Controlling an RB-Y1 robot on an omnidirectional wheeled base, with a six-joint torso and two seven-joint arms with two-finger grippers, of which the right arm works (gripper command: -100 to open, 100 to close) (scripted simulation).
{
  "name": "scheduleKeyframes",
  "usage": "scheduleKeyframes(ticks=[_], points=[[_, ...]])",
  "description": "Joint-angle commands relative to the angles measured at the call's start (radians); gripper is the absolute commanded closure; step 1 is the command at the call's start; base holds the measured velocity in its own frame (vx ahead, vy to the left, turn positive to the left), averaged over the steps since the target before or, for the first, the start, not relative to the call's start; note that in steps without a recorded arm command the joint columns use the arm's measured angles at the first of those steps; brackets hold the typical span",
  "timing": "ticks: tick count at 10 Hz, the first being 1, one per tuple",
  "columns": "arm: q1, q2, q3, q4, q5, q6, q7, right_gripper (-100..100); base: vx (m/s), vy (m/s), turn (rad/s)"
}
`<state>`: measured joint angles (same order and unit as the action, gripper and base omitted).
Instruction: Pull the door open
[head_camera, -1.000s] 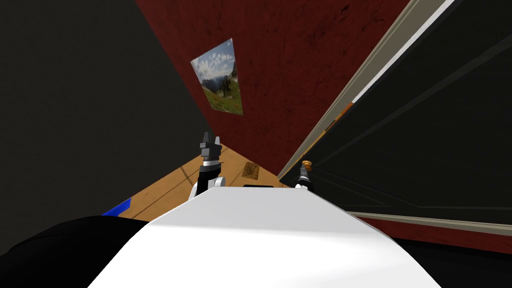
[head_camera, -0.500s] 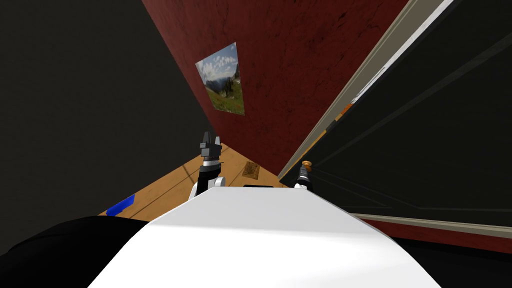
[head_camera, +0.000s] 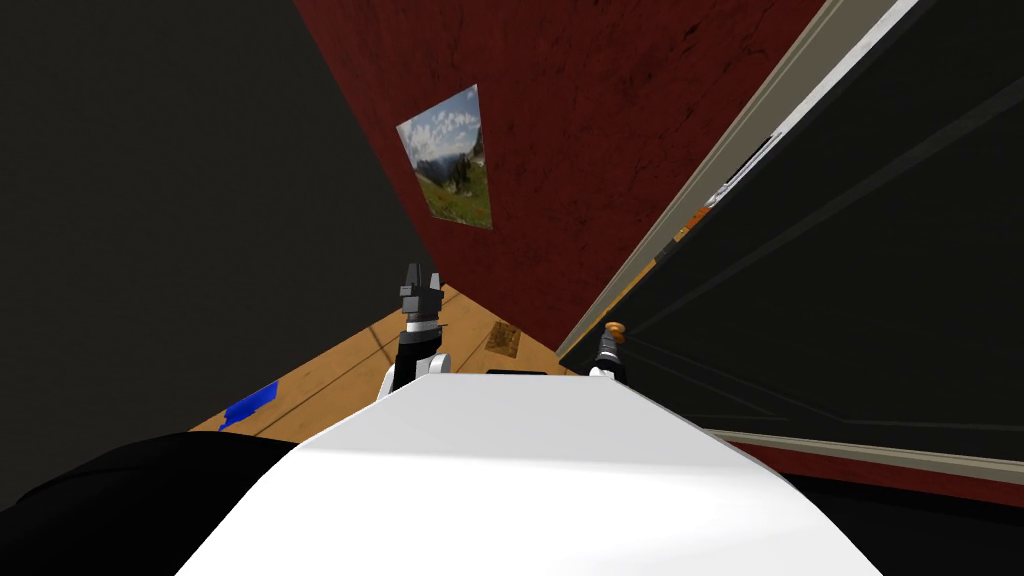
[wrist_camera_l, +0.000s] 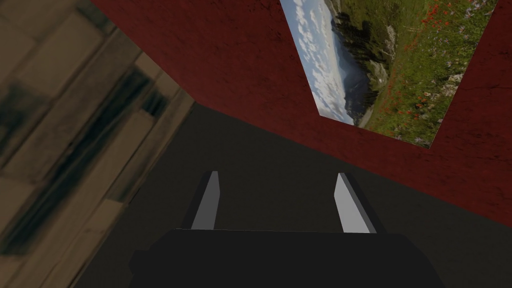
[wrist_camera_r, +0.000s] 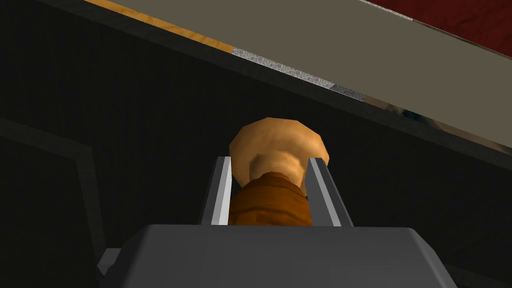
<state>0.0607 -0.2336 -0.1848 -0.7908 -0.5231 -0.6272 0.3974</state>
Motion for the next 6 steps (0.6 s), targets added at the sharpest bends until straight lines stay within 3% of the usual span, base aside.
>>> scheduleKeyframes(ticks=[1, 3, 6], points=[[0.028, -0.010, -0.022, -0.006, -0.008, 0.009, -0.035, 100, -0.038, -0.015, 0.029], [0.028, -0.010, -0.022, -0.006, -0.008, 0.009, -0.035, 100, -0.006, -0.005, -0.001], [0.025, -0.009, -0.025, -0.002, -0.004, 0.000, -0.105, 100, -0.030, -0.008, 0.049]])
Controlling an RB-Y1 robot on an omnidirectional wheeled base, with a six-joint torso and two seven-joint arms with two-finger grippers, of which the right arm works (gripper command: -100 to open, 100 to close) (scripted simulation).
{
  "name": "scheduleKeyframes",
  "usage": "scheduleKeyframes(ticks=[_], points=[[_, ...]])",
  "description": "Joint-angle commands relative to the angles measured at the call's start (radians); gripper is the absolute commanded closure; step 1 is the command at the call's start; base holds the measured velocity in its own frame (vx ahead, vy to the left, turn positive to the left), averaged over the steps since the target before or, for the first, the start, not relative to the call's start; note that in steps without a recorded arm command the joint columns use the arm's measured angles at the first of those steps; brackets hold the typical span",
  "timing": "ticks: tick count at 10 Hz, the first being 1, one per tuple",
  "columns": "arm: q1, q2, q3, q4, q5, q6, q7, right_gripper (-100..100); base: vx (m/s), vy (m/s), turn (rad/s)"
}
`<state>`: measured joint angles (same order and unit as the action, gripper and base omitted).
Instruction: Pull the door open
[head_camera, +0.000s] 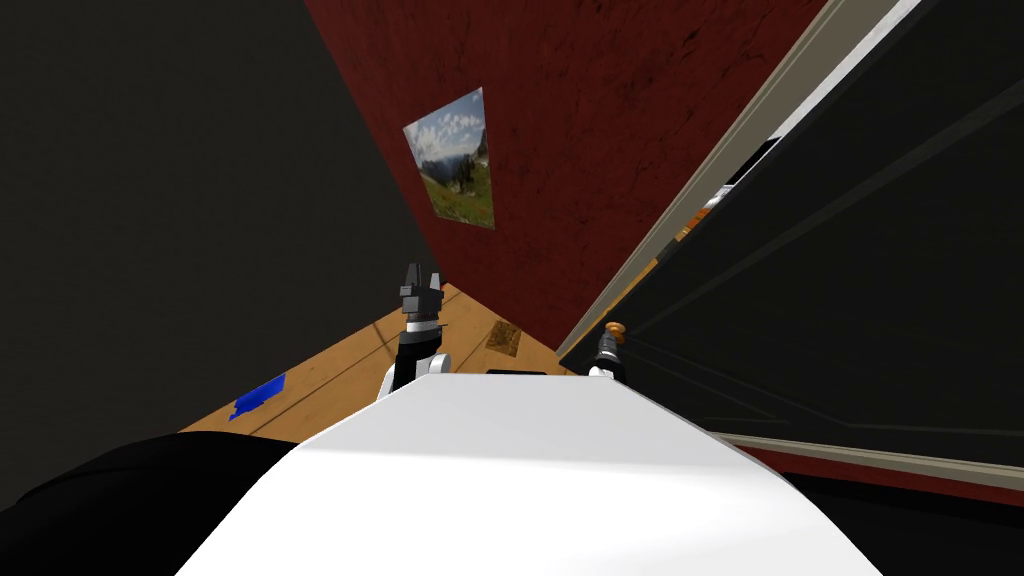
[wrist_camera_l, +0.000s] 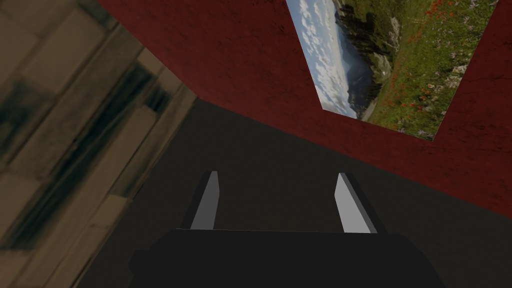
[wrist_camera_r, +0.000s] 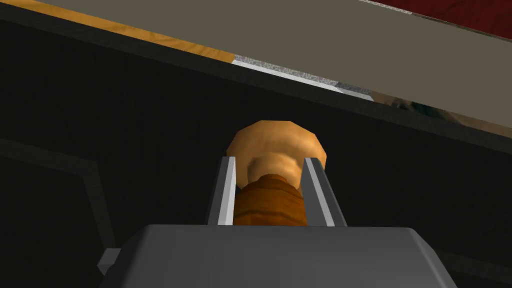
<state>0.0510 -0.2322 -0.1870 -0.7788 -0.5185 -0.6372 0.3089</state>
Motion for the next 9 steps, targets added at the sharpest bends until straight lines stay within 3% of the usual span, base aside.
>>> scheduleKeyframes(ticks=[1, 5, 9], points=[[0.035, -0.011, -0.023, -0.014, -0.009, 0.010, -0.029, 100, -0.029, 0.002, 0.036], [0.031, -0.009, -0.028, -0.009, -0.003, -0.003, -0.143, 100, -0.038, -0.011, 0.058], [0.031, -0.009, -0.028, -0.009, -0.003, -0.003, -0.154, 100, -0.010, 0.003, 0.001]])
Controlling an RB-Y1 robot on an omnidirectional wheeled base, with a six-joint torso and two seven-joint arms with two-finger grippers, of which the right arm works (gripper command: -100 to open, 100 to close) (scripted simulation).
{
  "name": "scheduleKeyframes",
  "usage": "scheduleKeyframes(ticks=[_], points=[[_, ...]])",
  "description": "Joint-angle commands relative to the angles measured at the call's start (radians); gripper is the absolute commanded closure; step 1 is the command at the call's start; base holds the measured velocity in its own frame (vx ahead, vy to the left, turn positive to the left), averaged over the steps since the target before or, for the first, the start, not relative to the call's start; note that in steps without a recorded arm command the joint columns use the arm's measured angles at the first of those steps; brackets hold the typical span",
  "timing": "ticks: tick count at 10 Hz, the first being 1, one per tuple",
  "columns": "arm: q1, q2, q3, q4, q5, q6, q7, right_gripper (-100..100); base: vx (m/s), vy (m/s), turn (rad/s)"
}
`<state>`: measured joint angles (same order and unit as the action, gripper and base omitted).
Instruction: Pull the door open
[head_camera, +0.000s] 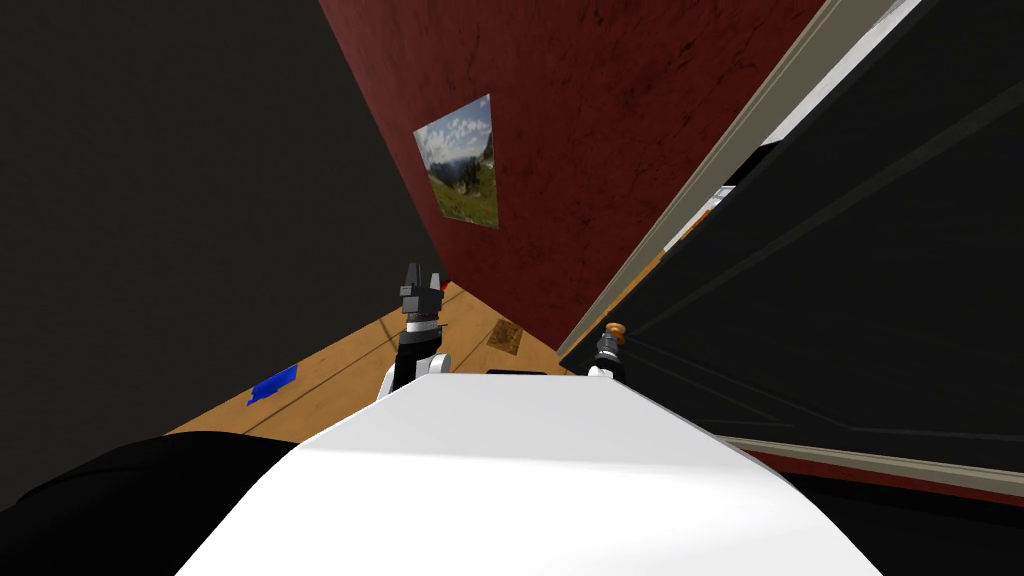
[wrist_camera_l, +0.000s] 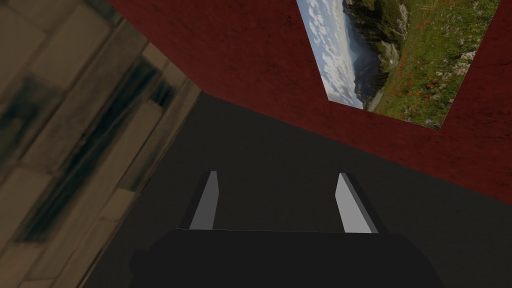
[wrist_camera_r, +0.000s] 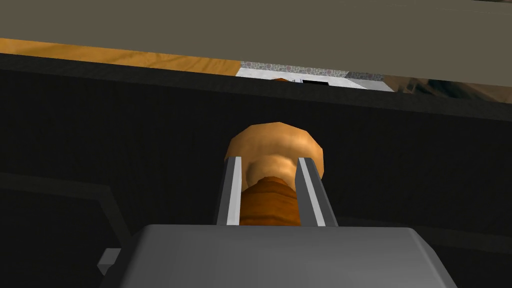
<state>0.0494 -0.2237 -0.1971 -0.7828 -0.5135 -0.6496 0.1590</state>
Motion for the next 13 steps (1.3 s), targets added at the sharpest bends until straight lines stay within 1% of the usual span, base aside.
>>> scheduleKeyframes(ticks=[1, 3, 4, 5, 7, 8, 9, 13], points=[[0.033, -0.018, -0.018, -0.005, -0.008, 0.009, -0.004, 100, 0.006, -0.003, 0.036], [0.030, -0.017, -0.021, -0.001, -0.005, 0.000, -0.080, 100, -0.037, -0.016, 0.064], [0.030, -0.017, -0.021, -0.001, -0.005, 0.000, -0.088, 100, -0.026, -0.003, 0.029], [0.029, -0.016, -0.023, 0.001, -0.003, -0.005, -0.130, 100, -0.046, 0.001, 0.068], [0.027, -0.016, -0.025, 0.003, -0.001, -0.009, -0.171, 100, -0.054, -0.010, 0.050], [0.026, -0.015, -0.026, 0.005, 0.001, -0.014, -0.204, 100, -0.034, 0.000, 0.068], [0.026, -0.015, -0.026, 0.005, 0.001, -0.014, -0.213, 100, -0.022, -0.015, 0.017], [0.026, -0.015, -0.026, 0.005, 0.001, -0.014, -0.213, 100, -0.005, 0.001, -0.005]])
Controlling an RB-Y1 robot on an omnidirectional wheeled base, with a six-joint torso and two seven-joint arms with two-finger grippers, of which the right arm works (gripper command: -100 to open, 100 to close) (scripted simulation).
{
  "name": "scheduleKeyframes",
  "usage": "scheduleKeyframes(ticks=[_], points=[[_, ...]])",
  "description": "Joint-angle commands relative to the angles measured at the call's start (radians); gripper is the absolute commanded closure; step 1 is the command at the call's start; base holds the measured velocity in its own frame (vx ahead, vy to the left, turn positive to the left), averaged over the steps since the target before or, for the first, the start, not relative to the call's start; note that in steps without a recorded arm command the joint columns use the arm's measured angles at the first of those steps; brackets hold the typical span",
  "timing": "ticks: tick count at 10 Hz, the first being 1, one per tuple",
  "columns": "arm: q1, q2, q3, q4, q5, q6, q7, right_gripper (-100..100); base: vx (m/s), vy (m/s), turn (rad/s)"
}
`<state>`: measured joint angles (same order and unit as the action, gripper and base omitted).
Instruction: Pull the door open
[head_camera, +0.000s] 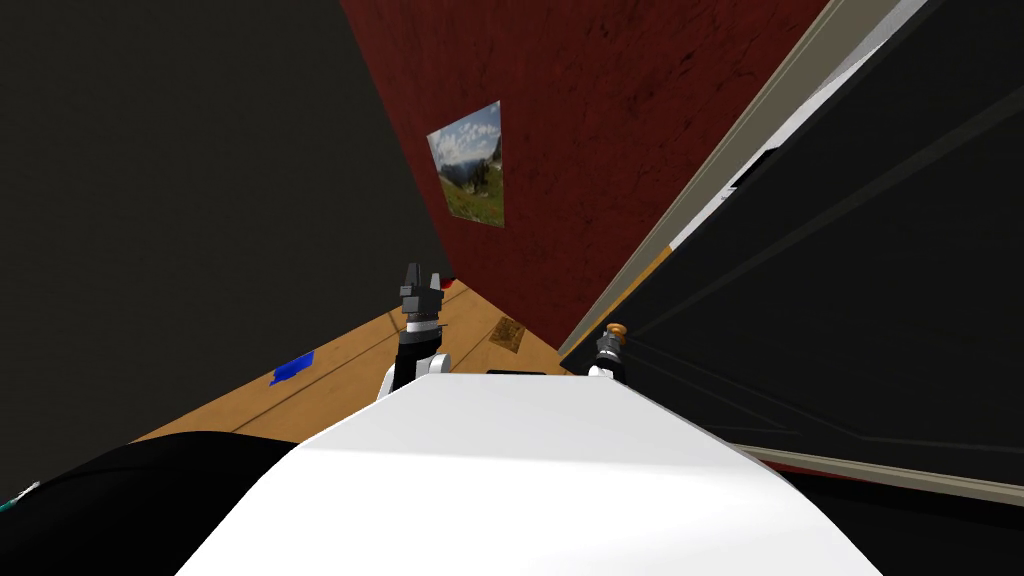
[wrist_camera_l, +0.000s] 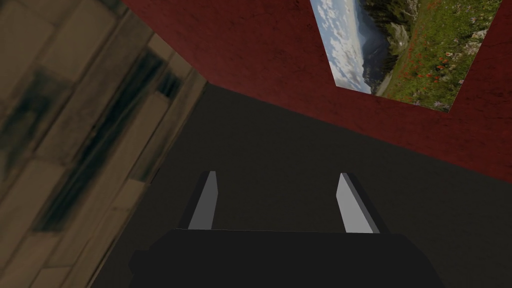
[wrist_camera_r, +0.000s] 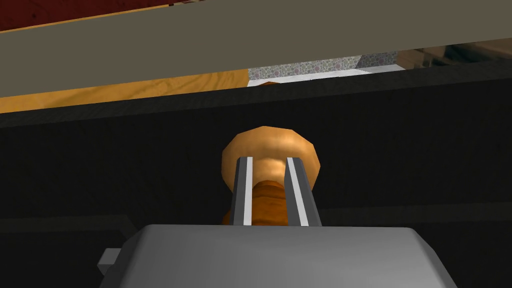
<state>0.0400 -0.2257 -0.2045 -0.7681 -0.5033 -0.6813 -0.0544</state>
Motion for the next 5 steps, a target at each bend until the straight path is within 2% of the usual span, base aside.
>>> scheduleKeyframes(ticks=[1, 2, 4, 5], points=[[0.036, -0.013, -0.019, -0.010, -0.009, 0.018, 0.000, 100, 0.006, 0.004, 0.017], [0.036, -0.013, -0.019, -0.010, -0.009, 0.018, 0.000, 100, 0.000, 0.000, 0.000], [0.033, -0.012, -0.022, -0.006, -0.005, 0.009, -0.080, 100, -0.028, -0.012, 0.071], [0.033, -0.012, -0.022, -0.006, -0.005, 0.009, -0.083, 100, -0.037, -0.024, 0.015]])
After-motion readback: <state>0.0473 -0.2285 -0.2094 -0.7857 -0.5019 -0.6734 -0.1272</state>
